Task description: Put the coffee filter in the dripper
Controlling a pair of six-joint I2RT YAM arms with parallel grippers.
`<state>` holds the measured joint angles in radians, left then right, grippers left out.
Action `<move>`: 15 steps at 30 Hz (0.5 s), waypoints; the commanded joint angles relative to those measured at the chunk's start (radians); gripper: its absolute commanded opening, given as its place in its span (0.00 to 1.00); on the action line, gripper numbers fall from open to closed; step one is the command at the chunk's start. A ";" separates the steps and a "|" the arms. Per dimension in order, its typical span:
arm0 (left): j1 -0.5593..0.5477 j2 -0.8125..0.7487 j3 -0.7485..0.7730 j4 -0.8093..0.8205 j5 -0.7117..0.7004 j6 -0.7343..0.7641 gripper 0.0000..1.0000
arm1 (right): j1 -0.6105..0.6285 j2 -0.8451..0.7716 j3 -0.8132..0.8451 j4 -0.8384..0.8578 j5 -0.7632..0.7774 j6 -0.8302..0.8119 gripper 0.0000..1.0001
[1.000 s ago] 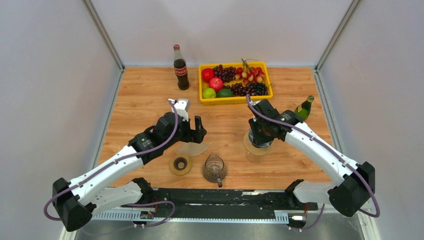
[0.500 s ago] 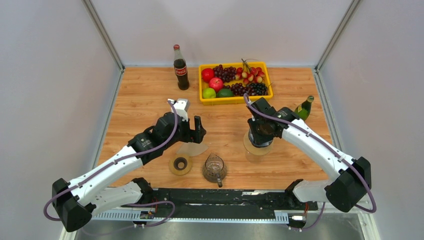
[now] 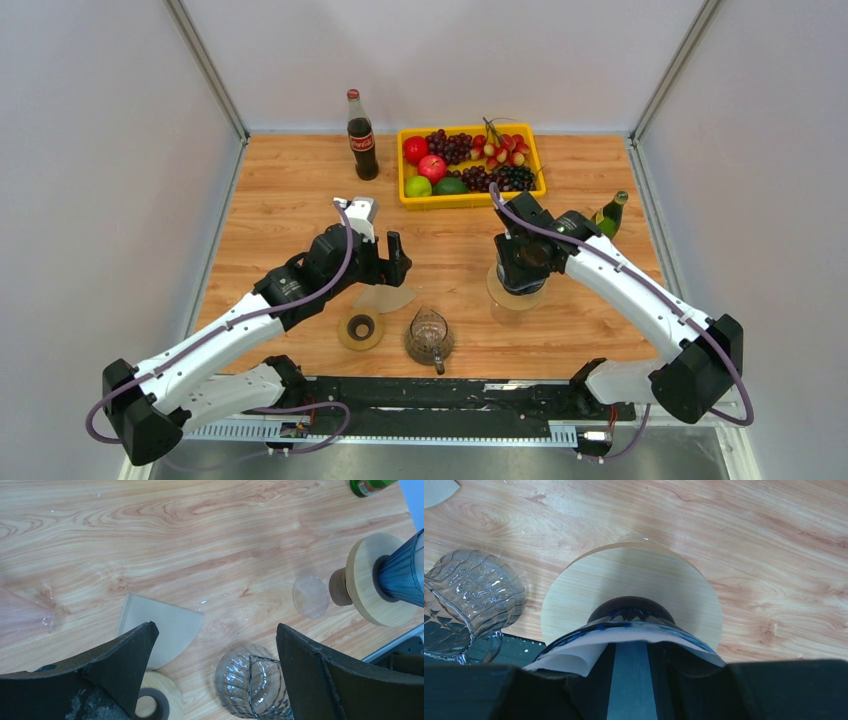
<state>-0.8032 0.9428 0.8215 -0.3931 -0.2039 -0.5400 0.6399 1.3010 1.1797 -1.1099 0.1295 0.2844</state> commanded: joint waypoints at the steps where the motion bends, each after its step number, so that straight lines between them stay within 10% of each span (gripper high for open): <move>1: 0.003 -0.021 0.025 -0.007 -0.001 0.013 1.00 | 0.001 -0.002 0.024 -0.001 -0.015 0.025 0.41; 15: 0.003 -0.023 0.028 -0.010 -0.001 0.011 1.00 | 0.001 -0.025 0.024 -0.007 -0.002 0.030 0.41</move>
<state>-0.8032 0.9352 0.8215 -0.3943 -0.2039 -0.5400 0.6399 1.2976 1.1877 -1.1168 0.1295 0.2909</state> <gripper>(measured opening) 0.999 0.388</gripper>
